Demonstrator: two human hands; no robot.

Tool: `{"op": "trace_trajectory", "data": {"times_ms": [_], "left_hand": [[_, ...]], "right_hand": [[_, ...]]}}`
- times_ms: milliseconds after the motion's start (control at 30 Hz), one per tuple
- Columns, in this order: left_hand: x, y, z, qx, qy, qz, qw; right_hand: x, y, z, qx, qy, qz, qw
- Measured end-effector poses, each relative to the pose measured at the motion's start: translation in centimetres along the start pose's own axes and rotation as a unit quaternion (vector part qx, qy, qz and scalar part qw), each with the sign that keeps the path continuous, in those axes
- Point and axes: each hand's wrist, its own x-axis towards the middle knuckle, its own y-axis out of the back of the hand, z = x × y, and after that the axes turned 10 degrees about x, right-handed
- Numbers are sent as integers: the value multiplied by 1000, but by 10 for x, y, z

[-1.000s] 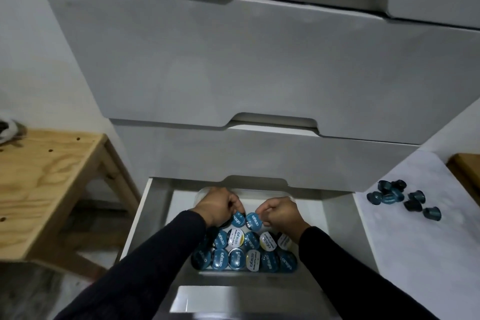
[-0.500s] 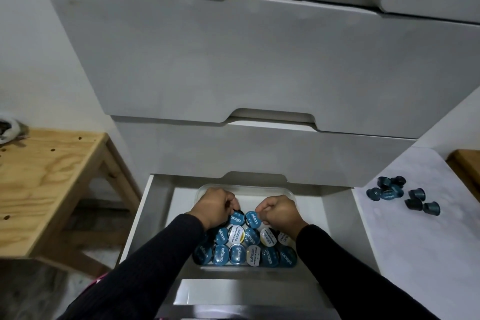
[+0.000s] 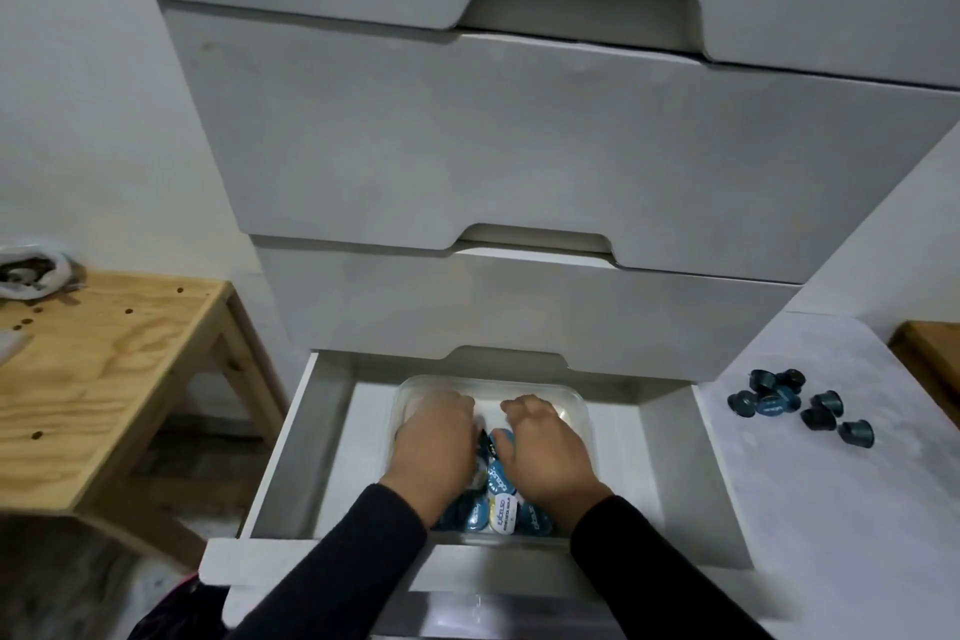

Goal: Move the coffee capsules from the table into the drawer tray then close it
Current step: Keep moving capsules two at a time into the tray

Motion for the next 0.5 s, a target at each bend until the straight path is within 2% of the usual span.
{"op": "trace_trajectory", "data": {"times_ms": [100, 233, 333, 500], "left_hand": [[-23, 3, 12, 41, -4, 91, 995], [-45, 3, 33, 13, 18, 83, 996], [-53, 3, 50, 0, 37, 132, 991], [-55, 5, 108, -11, 42, 140, 989]], "right_hand": [[-16, 2, -2, -9, 14, 60, 998], [-35, 13, 5, -1, 37, 150, 988], [-50, 26, 21, 18, 36, 138, 990], [-72, 56, 65, 17, 55, 177, 983]]}}
